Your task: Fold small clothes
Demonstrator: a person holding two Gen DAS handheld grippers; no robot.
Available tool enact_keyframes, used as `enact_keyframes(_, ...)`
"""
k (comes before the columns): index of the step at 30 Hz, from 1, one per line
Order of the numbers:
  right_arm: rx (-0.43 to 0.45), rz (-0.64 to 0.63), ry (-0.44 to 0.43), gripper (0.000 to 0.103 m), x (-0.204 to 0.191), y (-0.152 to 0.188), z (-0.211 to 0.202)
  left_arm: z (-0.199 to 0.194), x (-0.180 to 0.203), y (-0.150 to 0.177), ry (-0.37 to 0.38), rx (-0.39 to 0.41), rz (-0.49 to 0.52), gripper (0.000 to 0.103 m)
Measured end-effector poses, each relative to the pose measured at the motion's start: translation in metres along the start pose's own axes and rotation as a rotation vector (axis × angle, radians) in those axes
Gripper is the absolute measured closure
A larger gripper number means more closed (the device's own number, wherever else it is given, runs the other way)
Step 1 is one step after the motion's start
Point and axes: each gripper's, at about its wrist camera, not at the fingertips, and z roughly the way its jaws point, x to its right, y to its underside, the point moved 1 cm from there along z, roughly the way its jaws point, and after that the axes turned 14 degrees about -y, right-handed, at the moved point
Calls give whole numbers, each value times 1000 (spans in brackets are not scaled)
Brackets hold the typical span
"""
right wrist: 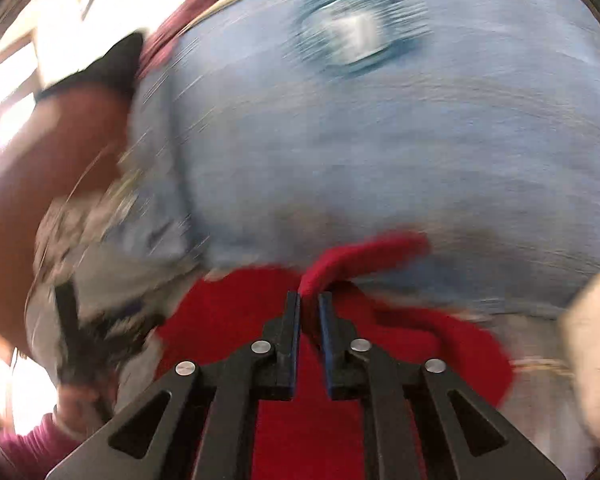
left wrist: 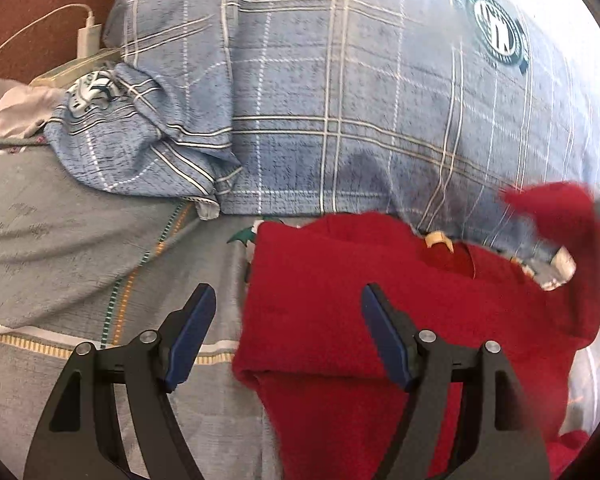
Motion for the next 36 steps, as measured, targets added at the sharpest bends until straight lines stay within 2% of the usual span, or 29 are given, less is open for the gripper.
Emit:
enact_keyframes(2,-107,-53,-19,82,-23,32,47,2,-3,0,10,-4,-12,28)
enact_keyframes(3,-166,-61,-29,68,-24,43,67,4,-3,1,17,-11,-14,28)
enact_keyframes(4,-255,-59,-31,64,-26,59,90,6,-3,1,27,-22,-15,28)
enact_keyframes(5,-330,-49,-30,64,-26,75,105,6,-3,1,33,-26,-14,28)
enact_keyframes(6,-355,-47,-27,64,-29,84,110,6,-2,1,39,-27,-11,28)
enact_keyframes(8,-317,-70,-14,61,-35,85,104,5,-1,0,34,-20,-6,28)
enact_keyframes(10,-262,-54,-16,48,-34,75,95,5,-1,-1,35,-13,-10,28)
enact_keyframes(12,-226,-49,-23,47,-36,67,84,8,0,-2,44,-21,-18,28)
enact_keyframes(14,-185,-59,6,47,-38,58,68,13,4,-4,65,-49,-18,28)
enact_keyframes(16,-132,-64,48,38,-33,59,44,14,8,-6,86,-52,-22,28)
enact_keyframes(18,-91,-43,116,33,-20,61,22,17,14,-10,98,-63,-23,28)
enact_keyframes(21,-63,17,177,33,10,74,-12,28,30,-14,106,-91,2,28)
enact_keyframes(25,-54,135,245,33,48,95,-36,53,69,-17,90,-147,114,29)
enact_keyframes(26,-54,148,251,33,52,98,-40,57,77,-16,88,-153,141,33)
enact_keyframes(28,-41,172,267,33,61,107,-52,60,95,-13,87,-161,200,83)
enact_keyframes(29,-44,182,268,33,64,111,-56,59,103,-12,42,-161,239,84)
enact_keyframes(31,-65,194,254,33,67,120,-58,52,102,-18,64,-146,236,87)
enact_keyframes(33,-100,179,232,33,64,127,-52,41,92,-26,80,-128,194,88)
enact_keyframes(36,-104,135,284,33,58,129,-36,23,65,-37,122,-107,103,96)
